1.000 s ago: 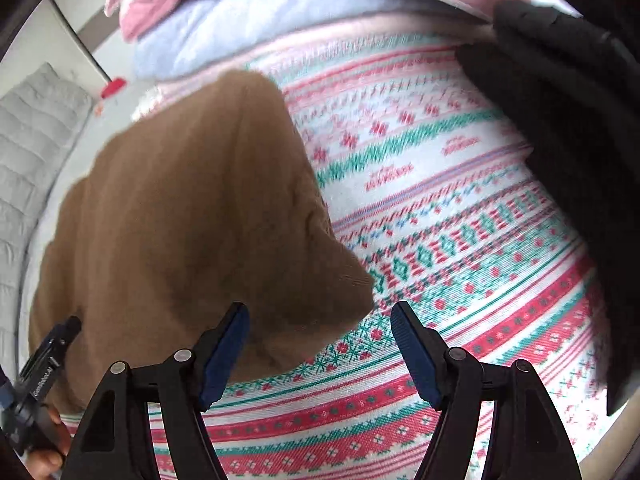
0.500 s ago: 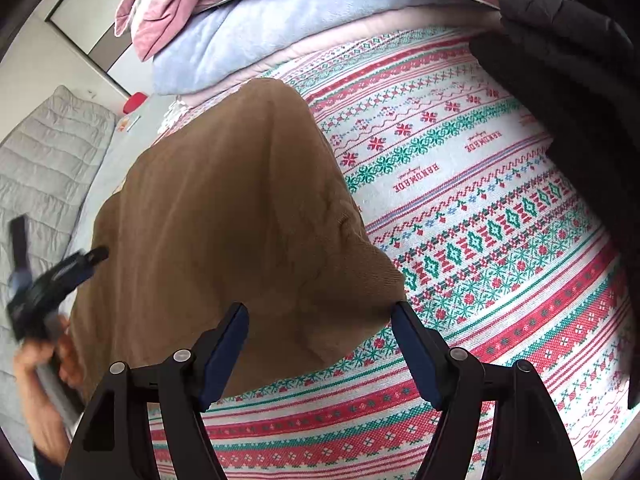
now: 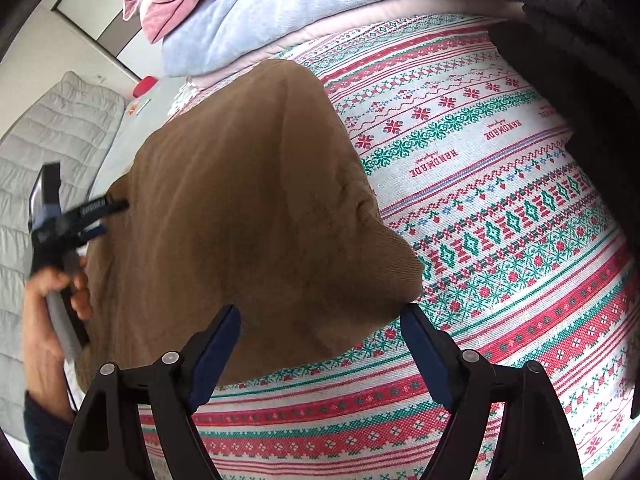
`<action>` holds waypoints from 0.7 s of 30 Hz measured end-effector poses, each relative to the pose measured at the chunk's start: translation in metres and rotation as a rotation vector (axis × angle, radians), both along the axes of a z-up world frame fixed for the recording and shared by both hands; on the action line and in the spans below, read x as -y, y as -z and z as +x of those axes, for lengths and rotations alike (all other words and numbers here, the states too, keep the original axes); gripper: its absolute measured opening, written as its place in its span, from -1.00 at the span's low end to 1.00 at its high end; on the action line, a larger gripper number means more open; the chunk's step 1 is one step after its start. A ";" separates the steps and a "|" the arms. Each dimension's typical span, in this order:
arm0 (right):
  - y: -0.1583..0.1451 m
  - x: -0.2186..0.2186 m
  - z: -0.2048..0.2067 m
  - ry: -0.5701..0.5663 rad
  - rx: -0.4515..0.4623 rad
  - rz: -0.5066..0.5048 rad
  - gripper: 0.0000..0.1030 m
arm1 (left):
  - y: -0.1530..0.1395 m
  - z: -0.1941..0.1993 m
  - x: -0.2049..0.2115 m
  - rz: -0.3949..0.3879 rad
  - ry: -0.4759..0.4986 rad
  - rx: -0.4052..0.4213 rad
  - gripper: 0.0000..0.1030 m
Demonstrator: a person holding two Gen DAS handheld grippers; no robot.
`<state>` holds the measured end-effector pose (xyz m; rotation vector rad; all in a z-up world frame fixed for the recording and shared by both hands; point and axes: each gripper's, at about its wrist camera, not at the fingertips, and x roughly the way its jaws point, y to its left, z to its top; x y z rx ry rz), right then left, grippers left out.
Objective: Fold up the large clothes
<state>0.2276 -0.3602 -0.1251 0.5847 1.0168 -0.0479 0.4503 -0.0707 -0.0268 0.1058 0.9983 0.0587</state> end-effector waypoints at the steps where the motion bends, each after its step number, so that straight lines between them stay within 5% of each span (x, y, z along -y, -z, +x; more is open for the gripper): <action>1: 0.000 -0.001 0.000 0.000 -0.001 0.000 0.62 | 0.003 0.009 0.001 -0.005 -0.001 -0.012 0.45; 11: 0.010 -0.001 0.007 -0.015 -0.031 0.038 0.62 | 0.036 0.041 0.017 0.144 -0.027 -0.022 0.61; 17: 0.013 0.000 0.006 -0.038 -0.039 0.052 0.62 | 0.003 0.013 -0.016 -0.045 -0.064 -0.063 0.60; 19: 0.013 0.001 0.005 -0.050 -0.034 0.085 0.62 | -0.016 -0.030 -0.034 -0.136 -0.038 -0.017 0.60; 21: 0.016 0.001 0.005 -0.067 -0.036 0.150 0.63 | -0.028 -0.074 -0.046 -0.136 -0.022 0.039 0.60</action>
